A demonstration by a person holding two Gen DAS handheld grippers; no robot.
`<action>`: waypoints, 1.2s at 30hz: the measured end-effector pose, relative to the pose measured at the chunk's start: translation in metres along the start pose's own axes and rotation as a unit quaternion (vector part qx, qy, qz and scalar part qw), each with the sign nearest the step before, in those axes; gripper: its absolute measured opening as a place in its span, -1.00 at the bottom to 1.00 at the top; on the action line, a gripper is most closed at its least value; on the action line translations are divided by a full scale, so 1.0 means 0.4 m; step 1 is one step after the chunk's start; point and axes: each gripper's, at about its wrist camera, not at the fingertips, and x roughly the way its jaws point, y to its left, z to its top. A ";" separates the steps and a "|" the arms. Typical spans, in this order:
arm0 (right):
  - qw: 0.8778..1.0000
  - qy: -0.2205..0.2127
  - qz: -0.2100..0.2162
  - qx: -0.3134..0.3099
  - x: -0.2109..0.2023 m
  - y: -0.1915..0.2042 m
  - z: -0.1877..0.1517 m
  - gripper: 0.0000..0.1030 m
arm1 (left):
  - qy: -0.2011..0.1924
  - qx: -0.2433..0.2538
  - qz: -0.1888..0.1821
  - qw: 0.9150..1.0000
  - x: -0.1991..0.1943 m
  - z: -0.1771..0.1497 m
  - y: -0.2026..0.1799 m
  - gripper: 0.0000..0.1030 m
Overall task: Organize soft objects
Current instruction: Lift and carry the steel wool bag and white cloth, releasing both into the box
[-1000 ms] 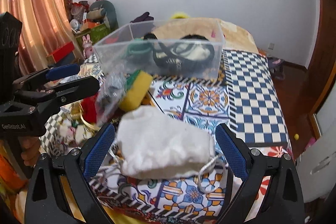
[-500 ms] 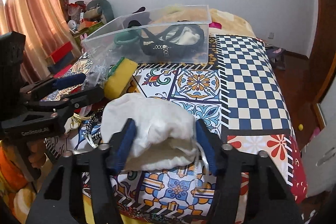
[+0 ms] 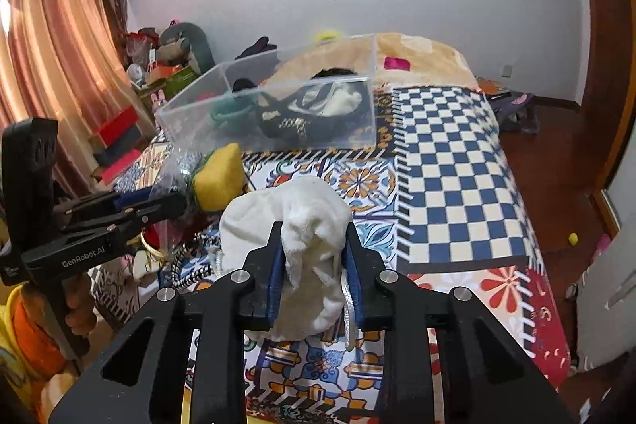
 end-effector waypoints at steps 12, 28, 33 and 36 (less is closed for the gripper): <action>0.999 -0.043 -0.005 0.002 -0.055 0.000 0.054 -0.53 | -0.052 0.007 -0.002 0.999 -0.108 0.033 -0.009 -0.46; 0.990 -0.128 -0.001 -0.064 -0.063 0.085 0.217 -0.53 | -0.132 0.011 0.043 0.990 -0.187 0.179 0.034 -0.46; 0.987 -0.143 -0.006 -0.069 -0.045 0.099 0.248 -0.53 | -0.144 0.002 0.057 0.988 -0.170 0.214 0.058 -0.46; 0.985 -0.154 -0.011 -0.071 -0.028 0.104 0.263 -0.53 | -0.139 -0.003 0.059 0.989 -0.145 0.232 0.076 -0.46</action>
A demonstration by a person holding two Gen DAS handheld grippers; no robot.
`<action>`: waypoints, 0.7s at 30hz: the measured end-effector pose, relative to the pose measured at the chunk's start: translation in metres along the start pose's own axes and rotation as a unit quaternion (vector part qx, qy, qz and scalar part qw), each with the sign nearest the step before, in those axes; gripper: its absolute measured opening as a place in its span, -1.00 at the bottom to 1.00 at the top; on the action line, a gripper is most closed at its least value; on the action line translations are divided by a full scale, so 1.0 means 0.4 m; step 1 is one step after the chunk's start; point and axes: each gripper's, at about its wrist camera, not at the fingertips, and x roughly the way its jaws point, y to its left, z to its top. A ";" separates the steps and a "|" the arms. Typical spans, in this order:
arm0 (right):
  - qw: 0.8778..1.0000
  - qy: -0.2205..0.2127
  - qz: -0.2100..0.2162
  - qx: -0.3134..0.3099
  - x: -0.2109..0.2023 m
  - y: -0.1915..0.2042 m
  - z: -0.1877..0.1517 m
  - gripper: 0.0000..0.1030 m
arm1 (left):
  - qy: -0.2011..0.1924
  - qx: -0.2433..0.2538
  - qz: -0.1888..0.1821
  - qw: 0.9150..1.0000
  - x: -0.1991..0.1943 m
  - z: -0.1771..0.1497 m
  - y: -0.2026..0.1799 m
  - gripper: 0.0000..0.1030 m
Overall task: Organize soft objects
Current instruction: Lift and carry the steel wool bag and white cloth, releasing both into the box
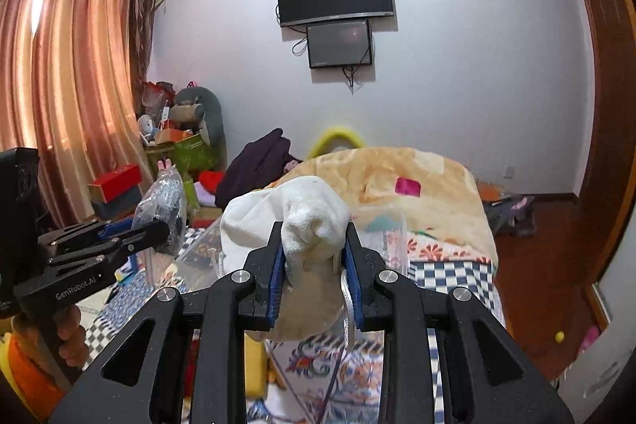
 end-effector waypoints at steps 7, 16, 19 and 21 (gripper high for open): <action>1.000 -0.005 -0.011 0.002 0.054 -0.001 0.014 -0.53 | 0.029 0.005 0.010 1.000 0.082 0.002 0.009 -0.46; 0.999 0.041 -0.019 0.008 0.146 -0.021 -0.005 -0.53 | 0.076 0.005 0.023 0.997 0.193 -0.022 0.025 -0.46; 0.998 0.060 -0.021 0.011 0.173 -0.031 -0.017 -0.53 | 0.093 0.002 0.021 0.995 0.225 -0.029 0.029 -0.46; 0.997 0.072 -0.024 0.011 0.191 -0.035 -0.023 -0.53 | 0.099 0.003 0.023 0.995 0.239 -0.033 0.029 -0.46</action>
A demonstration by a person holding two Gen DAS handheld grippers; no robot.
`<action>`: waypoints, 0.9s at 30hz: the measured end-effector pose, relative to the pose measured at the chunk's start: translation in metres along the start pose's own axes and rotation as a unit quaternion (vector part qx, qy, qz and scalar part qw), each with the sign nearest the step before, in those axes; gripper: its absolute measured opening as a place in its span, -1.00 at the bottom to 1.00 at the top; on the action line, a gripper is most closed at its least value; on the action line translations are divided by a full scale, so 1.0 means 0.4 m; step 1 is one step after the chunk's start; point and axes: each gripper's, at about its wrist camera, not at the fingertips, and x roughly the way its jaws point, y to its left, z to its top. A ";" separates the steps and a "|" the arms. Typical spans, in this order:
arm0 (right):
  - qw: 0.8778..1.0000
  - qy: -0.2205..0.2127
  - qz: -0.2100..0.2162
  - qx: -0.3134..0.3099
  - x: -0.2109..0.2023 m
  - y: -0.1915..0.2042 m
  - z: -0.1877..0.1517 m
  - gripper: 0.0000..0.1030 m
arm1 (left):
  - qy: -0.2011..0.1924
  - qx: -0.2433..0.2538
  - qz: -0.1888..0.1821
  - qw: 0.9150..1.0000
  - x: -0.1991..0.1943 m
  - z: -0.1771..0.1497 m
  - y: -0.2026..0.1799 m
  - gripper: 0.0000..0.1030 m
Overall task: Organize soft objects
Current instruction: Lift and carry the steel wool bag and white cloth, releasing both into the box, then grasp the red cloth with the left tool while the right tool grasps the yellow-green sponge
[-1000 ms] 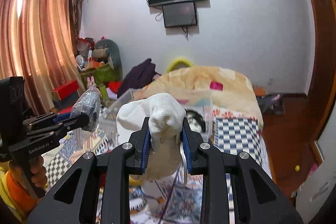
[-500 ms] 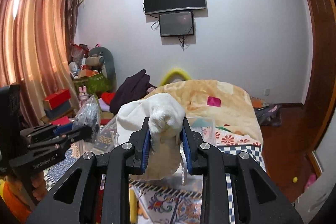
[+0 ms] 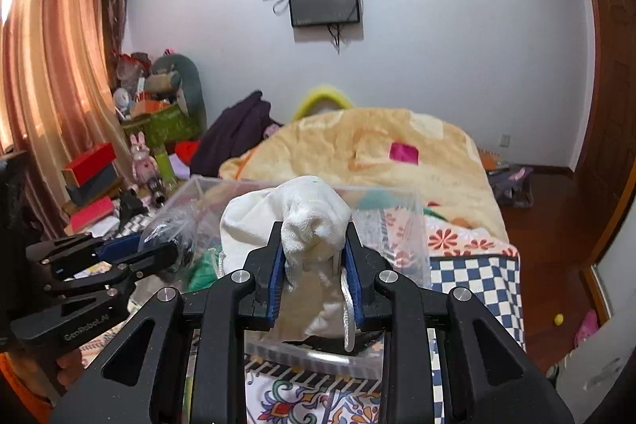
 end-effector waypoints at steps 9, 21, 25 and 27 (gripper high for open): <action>0.999 0.046 -0.011 -0.016 0.042 0.009 -0.024 -0.49 | 0.010 -0.005 0.002 1.000 0.020 -0.006 -0.001 -0.39; 0.999 0.022 -0.019 -0.044 -0.024 0.022 -0.012 0.20 | -0.033 -0.011 -0.014 0.999 -0.075 0.003 0.003 0.13; 0.999 0.004 -0.008 -0.043 -0.068 0.029 -0.005 0.32 | -0.051 -0.011 -0.018 0.998 -0.126 0.000 0.005 0.35; 0.999 -0.007 -0.004 -0.043 -0.094 0.035 -0.011 0.38 | -0.058 -0.004 -0.016 0.998 -0.153 -0.008 0.003 0.48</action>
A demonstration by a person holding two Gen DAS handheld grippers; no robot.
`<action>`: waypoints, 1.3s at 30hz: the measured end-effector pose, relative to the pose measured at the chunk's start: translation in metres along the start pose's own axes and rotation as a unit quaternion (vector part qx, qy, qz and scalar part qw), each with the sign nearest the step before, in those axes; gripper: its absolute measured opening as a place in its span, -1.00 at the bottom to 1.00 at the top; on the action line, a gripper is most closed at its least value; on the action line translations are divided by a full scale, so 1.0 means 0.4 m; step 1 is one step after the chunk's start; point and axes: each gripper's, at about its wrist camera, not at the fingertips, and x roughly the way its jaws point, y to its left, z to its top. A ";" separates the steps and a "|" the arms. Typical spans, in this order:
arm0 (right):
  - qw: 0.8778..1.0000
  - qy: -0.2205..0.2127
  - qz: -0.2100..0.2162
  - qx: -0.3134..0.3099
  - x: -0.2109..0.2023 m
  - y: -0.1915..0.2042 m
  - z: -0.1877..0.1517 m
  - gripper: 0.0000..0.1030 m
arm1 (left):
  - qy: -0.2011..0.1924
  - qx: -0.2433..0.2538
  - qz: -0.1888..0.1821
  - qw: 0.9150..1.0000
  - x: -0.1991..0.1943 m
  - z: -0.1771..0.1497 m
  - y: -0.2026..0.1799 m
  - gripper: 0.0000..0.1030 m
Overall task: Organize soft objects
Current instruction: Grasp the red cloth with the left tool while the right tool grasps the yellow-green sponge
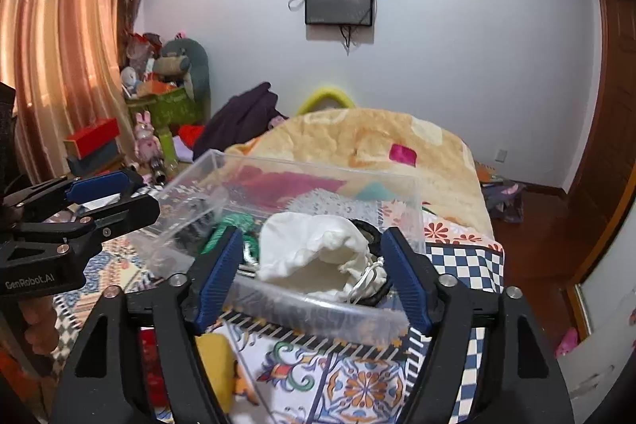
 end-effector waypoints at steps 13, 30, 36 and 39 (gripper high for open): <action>0.999 0.023 0.037 -0.012 -0.022 0.064 -0.090 0.39 | 0.043 0.010 -0.018 0.999 -0.051 -0.108 -0.010 0.74; 0.990 0.107 0.092 -0.003 0.061 0.115 -0.187 -0.10 | 0.126 -0.011 -0.038 0.991 0.004 -0.259 0.007 0.73; 0.988 0.117 0.101 0.006 0.066 0.116 -0.217 -0.49 | 0.139 -0.021 -0.060 0.988 0.024 -0.274 0.005 0.40; 0.989 0.112 0.101 0.009 0.060 0.113 -0.218 -0.50 | 0.144 -0.022 -0.068 0.987 0.029 -0.277 0.004 0.23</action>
